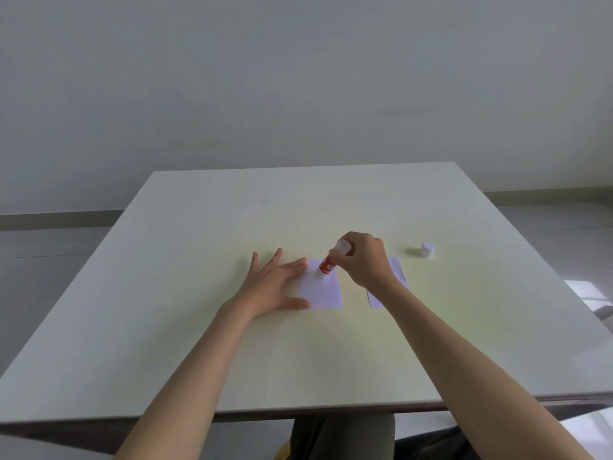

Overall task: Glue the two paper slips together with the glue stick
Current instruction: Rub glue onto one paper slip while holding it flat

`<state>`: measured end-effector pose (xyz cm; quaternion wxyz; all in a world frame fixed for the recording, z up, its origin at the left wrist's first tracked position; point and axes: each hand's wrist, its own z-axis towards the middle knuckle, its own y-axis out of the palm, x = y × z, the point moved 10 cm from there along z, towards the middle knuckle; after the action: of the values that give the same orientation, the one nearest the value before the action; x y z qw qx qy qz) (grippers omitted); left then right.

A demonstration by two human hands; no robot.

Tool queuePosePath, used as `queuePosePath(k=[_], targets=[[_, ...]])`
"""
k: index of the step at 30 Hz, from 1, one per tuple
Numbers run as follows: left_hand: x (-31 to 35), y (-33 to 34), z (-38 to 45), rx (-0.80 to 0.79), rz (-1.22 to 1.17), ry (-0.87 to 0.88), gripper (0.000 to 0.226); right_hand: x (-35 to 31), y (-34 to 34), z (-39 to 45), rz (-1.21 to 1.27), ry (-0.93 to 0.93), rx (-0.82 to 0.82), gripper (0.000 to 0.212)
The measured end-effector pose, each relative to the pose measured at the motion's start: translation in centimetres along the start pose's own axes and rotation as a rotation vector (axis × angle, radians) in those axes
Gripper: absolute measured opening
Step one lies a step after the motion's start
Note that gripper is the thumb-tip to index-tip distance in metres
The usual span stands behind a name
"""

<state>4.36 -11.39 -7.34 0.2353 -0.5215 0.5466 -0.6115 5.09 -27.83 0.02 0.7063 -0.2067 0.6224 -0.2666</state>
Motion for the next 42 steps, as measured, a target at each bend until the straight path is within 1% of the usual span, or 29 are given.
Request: queuePosePath(k=[5, 10, 14, 18, 22, 28, 38, 40, 42], targets=[[0.1, -0.2, -0.1, 0.003, -0.008, -0.002, 0.083, 0.6, -1.7, 0.3, -0.054, 0.006, 0.043, 0.013], [0.1, 0.1, -0.2, -0.067, 0.058, -0.019, 0.077, -0.2, -2.5, 0.1, -0.026, -0.036, 0.091, 0.009], [0.2, 0.2, -0.3, -0.098, 0.103, -0.021, 0.068, -1.5, -1.4, -0.2, -0.01, -0.082, 0.062, 0.021], [0.4, 0.3, -0.3, -0.099, 0.12, -0.015, 0.067, -1.2, -0.3, -0.2, -0.091, -0.093, 0.036, 0.006], [0.4, 0.4, -0.4, -0.093, 0.135, -0.004, 0.067, -1.1, -0.3, -0.8, -0.15, -0.141, 0.065, 0.007], [0.7, 0.3, -0.5, -0.08, 0.143, 0.015, 0.07, -1.0, -0.5, -2.5, -0.169, -0.193, 0.095, 0.009], [0.6, 0.3, -0.5, -0.067, 0.116, 0.01, 0.072, -1.4, -0.7, -4.8, -0.177, -0.219, 0.04, 0.008], [0.5, 0.4, -0.5, -0.069, 0.117, 0.012, 0.072, -1.6, -0.7, -5.1, -0.176, -0.218, 0.018, 0.011], [0.5, 0.5, -0.5, -0.07, 0.118, 0.016, 0.072, -1.8, -0.7, -5.3, -0.18, -0.214, -0.006, 0.019]])
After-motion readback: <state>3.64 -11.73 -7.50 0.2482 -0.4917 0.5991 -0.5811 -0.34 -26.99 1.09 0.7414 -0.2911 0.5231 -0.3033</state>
